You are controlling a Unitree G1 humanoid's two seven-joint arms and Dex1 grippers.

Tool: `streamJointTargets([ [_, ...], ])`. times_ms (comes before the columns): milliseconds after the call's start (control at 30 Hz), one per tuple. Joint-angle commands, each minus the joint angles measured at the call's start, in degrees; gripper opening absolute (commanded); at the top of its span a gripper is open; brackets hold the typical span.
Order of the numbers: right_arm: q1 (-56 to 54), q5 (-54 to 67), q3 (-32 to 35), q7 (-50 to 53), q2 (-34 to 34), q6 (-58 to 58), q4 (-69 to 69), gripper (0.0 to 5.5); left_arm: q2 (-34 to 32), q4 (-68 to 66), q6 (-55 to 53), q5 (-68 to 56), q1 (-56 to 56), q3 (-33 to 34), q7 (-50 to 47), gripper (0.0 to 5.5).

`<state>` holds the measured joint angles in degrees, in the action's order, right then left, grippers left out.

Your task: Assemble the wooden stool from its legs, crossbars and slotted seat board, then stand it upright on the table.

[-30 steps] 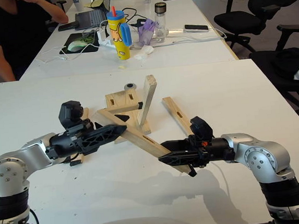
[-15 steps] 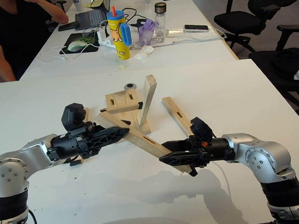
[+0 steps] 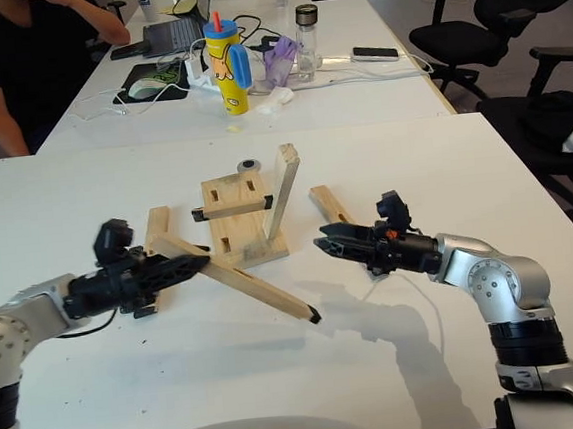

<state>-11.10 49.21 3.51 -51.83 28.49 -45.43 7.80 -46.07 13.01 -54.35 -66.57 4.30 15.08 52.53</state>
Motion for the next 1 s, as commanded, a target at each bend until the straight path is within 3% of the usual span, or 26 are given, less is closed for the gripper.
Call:
streamJointTargets([
  [33, 1.1, -8.2, -6.9, 9.8, -8.6, 4.6, 1.0, 2.9, -6.9, -4.4, 2.7, 5.7, 1.4, 2.1, 7.0, 2.06],
  [167, 1.7, -12.0, -9.2, 15.4, -14.7, 7.4, -0.3, 2.9, -11.2, -8.1, 5.1, 10.0, 4.6, 2.3, 12.8, 2.06],
  [367, 0.3, -16.1, -11.5, 16.3, -18.1, 11.1, -4.1, 2.9, -12.8, -14.5, 7.2, 14.1, 9.2, 2.2, 17.1, 2.06],
  [700, -5.1, -21.7, -9.7, 20.6, -23.3, 17.4, -15.2, 2.9, -9.0, -18.6, 11.2, 19.4, 14.1, 0.2, 17.9, 2.06],
  [1000, -6.0, -25.5, -11.0, 18.7, -21.6, 19.5, -15.3, 2.9, -4.7, -15.6, 16.0, 24.0, 15.1, -1.1, 13.7, 2.06],
])
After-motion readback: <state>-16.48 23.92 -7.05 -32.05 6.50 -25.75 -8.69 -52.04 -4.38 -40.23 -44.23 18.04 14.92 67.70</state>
